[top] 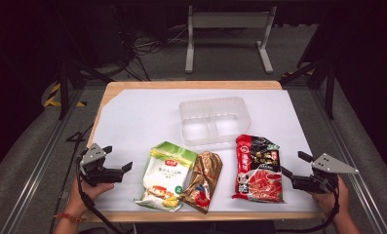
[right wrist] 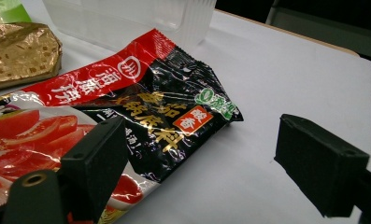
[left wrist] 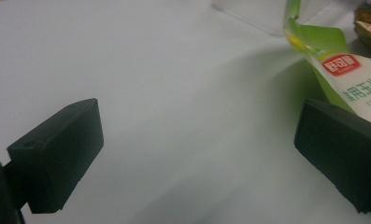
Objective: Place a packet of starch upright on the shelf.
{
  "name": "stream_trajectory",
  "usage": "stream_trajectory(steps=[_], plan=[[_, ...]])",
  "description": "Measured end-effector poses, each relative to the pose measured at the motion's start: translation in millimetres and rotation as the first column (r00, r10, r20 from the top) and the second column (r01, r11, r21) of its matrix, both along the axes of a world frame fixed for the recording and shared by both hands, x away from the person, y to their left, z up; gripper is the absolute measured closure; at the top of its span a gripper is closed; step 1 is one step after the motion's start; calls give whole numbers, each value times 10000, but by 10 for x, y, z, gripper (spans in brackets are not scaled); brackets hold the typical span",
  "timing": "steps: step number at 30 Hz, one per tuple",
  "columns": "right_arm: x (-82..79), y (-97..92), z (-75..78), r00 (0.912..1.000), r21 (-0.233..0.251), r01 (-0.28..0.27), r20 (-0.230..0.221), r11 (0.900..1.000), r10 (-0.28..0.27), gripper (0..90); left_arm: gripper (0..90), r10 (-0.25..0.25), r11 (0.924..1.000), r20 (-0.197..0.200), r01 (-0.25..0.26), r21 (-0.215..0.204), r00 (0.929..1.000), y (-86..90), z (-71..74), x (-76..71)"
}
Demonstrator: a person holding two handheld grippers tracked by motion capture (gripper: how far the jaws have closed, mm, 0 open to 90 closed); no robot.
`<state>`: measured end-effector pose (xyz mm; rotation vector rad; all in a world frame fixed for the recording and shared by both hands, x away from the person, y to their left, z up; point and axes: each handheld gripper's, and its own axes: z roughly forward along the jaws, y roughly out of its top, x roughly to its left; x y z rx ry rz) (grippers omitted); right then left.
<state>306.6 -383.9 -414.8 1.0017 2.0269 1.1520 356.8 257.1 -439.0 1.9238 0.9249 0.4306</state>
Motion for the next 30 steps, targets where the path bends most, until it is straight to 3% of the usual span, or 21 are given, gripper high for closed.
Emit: stream_trajectory(steps=[2,4,11,18,21,24,25,26,28,30], plan=[[9,6,-11,9999,33,-98,-47,9999,98,172,26,-584,9982,-34,584,-101,9983,23,-10,-7],[16,20,-25,9999,-42,-88,-142,10000,87,174,64,-733,9969,-225,726,-313,9971,32,1,-10],[32,66,-32,9995,-227,-271,-174,9994,267,175,167,-1333,9910,-228,1330,-170,9908,-4,23,-46],[26,73,-49,9991,-222,-320,-294,9992,314,174,155,-1890,9798,-588,1842,-785,9802,-111,71,43],[24,71,-55,9990,-179,-269,-367,9995,262,174,151,-2289,9711,-865,2213,-898,9696,-190,86,105],[28,90,-50,9989,-156,-300,-371,9994,294,174,142,-2691,9616,-1294,2588,-910,9544,-297,71,175],[28,90,-50,9989,-156,-300,-371,9994,294,174,137,-2691,9616,-1294,2588,-910,9544,-297,71,175],[27,98,-50,9988,-203,-318,-383,9993,310,174,137,-2885,9551,-1453,2737,-1136,9464,-326,57,208],[28,113,-60,9984,-267,-363,-433,9990,351,174,134,-2937,9546,-1775,2787,-1048,9393,-377,33,266],[29,121,-67,9981,-282,-412,-479,9988,398,174,131,-3197,9464,-2139,3000,-1198,9231,-430,-8,319]])
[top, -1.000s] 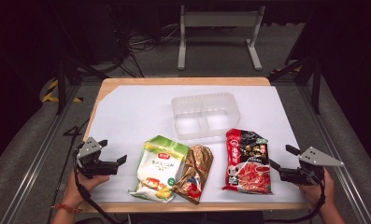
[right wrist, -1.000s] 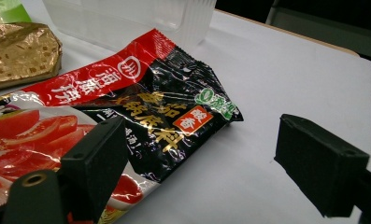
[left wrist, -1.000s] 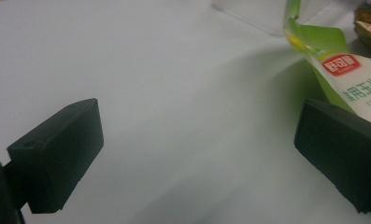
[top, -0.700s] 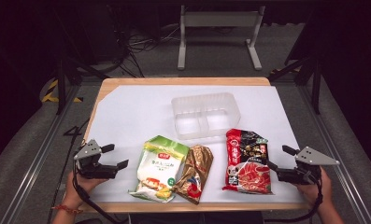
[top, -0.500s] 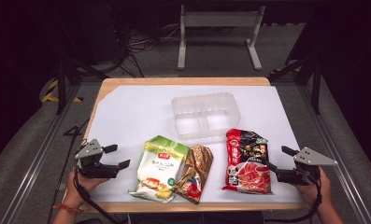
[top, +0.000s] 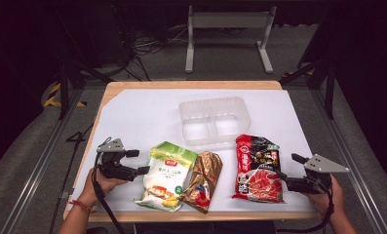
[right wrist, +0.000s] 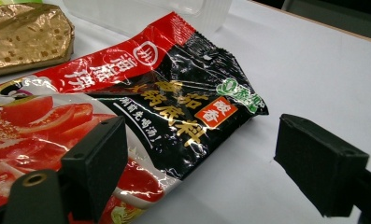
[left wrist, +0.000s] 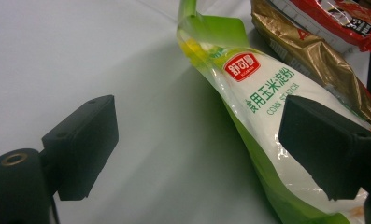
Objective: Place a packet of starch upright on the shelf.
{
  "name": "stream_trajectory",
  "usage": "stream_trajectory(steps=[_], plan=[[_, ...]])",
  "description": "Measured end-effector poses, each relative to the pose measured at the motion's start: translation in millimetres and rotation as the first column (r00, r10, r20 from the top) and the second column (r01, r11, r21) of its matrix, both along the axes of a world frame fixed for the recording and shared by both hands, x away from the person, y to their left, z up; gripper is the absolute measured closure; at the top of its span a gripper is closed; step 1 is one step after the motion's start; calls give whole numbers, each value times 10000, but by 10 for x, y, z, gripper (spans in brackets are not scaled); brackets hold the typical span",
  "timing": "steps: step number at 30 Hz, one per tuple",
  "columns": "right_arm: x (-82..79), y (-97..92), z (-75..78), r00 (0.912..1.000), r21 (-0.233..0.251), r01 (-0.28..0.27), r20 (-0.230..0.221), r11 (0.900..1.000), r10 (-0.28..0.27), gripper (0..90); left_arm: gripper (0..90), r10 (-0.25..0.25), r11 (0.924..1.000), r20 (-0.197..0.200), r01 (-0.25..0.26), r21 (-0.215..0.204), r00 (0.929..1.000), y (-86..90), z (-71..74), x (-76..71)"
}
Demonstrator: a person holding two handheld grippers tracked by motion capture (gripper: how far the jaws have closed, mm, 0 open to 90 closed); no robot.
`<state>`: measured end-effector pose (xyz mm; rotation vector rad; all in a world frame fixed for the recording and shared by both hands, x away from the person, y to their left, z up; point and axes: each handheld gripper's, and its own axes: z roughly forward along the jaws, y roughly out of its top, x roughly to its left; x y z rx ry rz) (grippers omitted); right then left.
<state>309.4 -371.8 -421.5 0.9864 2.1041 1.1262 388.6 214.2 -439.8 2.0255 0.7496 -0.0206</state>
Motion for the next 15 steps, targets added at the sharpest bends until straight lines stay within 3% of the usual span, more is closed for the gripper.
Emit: stream_trajectory(steps=[6,9,15], plan=[[4,25,-11,9999,-70,-59,-89,10000,58,173,132,-495,9987,-469,501,124,9977,-133,-46,106],[5,31,-20,9999,-107,-84,-121,9999,82,173,141,-787,9967,-502,796,165,9956,-212,-37,156],[-2,25,-16,9999,-85,-97,-109,9999,96,173,154,-1310,9887,-821,1363,627,9880,-412,-89,219]])
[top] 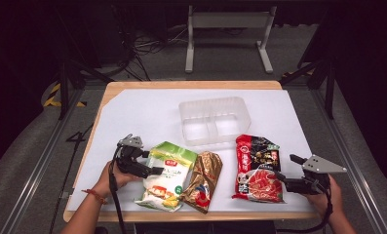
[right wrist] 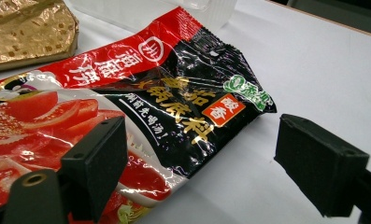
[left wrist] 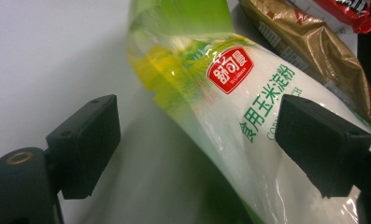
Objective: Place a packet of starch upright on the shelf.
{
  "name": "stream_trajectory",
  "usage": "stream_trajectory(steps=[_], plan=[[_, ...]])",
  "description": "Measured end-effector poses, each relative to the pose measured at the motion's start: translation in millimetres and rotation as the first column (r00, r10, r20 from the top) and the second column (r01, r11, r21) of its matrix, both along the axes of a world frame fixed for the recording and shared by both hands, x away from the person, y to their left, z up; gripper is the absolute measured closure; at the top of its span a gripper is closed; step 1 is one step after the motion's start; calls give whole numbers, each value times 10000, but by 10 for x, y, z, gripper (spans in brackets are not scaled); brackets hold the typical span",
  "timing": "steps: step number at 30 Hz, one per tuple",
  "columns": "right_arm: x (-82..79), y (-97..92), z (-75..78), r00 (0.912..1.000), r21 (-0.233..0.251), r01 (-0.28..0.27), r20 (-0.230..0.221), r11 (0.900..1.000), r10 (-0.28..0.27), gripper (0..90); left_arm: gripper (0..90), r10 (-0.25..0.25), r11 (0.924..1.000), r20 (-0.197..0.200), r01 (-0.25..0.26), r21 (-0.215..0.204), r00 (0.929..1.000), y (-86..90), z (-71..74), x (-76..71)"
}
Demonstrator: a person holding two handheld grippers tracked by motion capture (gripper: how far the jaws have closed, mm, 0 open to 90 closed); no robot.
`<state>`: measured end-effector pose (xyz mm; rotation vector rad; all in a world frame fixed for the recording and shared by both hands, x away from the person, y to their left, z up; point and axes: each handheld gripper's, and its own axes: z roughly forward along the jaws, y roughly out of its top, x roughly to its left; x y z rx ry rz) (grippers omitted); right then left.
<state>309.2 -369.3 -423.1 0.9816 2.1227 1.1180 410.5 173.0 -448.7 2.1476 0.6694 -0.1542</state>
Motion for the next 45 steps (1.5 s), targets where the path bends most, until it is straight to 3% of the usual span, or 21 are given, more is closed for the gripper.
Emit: stream_trajectory(steps=[6,9,10,16,17,22,25,27,30,34,37,45], plan=[[-1,-7,0,10000,69,-25,-15,10000,25,174,202,-333,9994,-106,332,-106,9994,-106,4,22],[-3,-5,1,10000,67,-37,-12,10000,37,175,311,-420,9990,-105,418,-184,9991,-138,13,22],[-3,-4,0,10000,43,-43,5,10000,43,175,311,-527,9983,-138,523,-264,9985,-152,18,17],[-5,-3,-2,10000,38,-36,-11,10000,36,175,668,-485,9987,-26,485,-160,9988,-148,52,-30],[-5,-1,-3,10000,17,-43,-18,10000,43,175,668,-457,9988,23,457,-153,9990,-140,60,-37],[-8,-3,-5,10000,-29,-66,-12,10000,66,175,872,-29,9996,455,42,-271,9990,-128,100,-110],[-5,-14,-1,10000,88,-44,-10,10000,44,175,897,364,9992,842,-347,-209,9958,-128,131,-146],[-7,-16,0,10000,105,-20,2,9999,20,175,899,644,9974,1132,-602,-400,9915,-109,157,-160],[-13,-18,4,10000,120,-13,9,9999,13,177,900,1085,9919,1223,-991,-800,9865,-65,205,-183],[-14,-30,12,10000,135,2,64,9999,-3,177,900,1278,9882,1577,-1122,-1041,9792,-32,305,-244],[-13,-39,12,10000,191,40,43,9998,-41,177,900,1371,9852,1604,-1177,-1247,9775,-13,358,-266],[-13,-41,15,9999,200,76,68,9998,-78,177,900,1874,9615,1921,-1399,-2364,9633,12,628,-361]])
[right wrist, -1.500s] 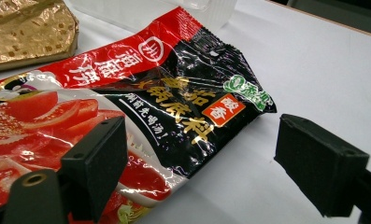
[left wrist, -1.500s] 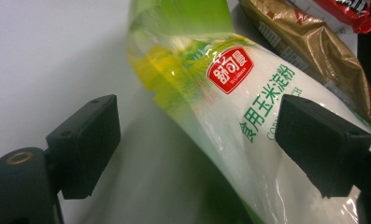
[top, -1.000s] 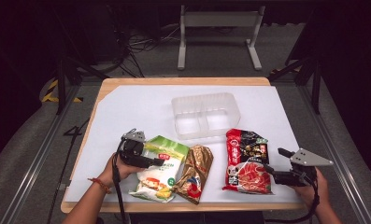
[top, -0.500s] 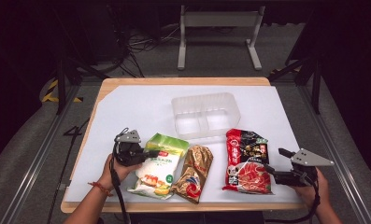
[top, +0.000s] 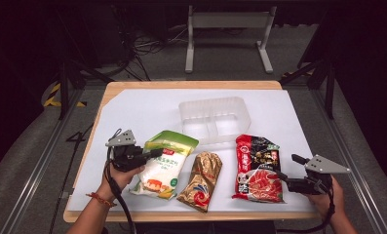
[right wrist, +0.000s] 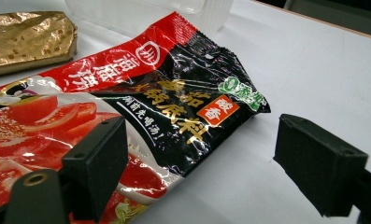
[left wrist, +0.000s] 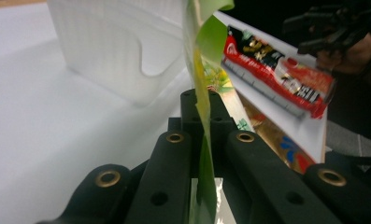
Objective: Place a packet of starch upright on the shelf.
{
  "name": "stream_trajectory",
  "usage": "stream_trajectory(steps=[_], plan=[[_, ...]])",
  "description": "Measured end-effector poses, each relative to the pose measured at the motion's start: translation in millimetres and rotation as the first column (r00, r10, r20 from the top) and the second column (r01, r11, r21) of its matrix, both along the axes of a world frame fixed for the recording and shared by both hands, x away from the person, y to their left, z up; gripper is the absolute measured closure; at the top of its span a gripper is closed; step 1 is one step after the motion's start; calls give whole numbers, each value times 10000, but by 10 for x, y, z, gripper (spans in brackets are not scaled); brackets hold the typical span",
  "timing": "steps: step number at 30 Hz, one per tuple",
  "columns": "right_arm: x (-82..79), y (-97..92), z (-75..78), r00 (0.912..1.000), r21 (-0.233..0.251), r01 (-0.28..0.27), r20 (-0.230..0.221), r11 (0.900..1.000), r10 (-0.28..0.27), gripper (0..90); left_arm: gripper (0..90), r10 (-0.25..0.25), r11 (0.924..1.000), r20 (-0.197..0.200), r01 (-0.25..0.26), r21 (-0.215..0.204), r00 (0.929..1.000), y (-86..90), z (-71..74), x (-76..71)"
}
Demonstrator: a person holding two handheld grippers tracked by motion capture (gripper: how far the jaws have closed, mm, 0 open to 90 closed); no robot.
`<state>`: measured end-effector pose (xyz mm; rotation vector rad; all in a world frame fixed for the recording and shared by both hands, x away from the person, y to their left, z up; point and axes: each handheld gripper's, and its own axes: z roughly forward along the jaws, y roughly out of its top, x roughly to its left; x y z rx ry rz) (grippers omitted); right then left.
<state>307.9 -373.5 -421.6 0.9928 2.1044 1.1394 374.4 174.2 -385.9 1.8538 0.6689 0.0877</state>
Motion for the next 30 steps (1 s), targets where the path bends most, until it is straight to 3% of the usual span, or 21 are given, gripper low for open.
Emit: stream_trajectory(steps=[2,7,10,14,26,30], plan=[[-3,-2,0,10000,-5,17,-12,10000,-17,177,900,-41,9996,62,43,-283,10000,0,70,-21],[1,-16,-3,10000,-28,83,-6,10000,-84,178,900,141,9990,566,-118,-421,9983,-72,220,-73],[0,-23,-3,9999,-62,114,20,9999,-114,178,900,194,9957,550,-143,-914,9983,-111,305,-56],[4,-37,-4,9998,-15,179,23,9998,-179,178,900,200,9921,561,-129,-1246,9982,-224,404,-11],[-2,-53,-1,9998,5,199,49,9998,-199,180,900,228,9890,836,-103,-1478,9962,-579,564,101],[2,-50,-4,9998,-17,202,37,9998,-202,180,900,482,9873,915,-336,-1551,9946,-656,611,148]])
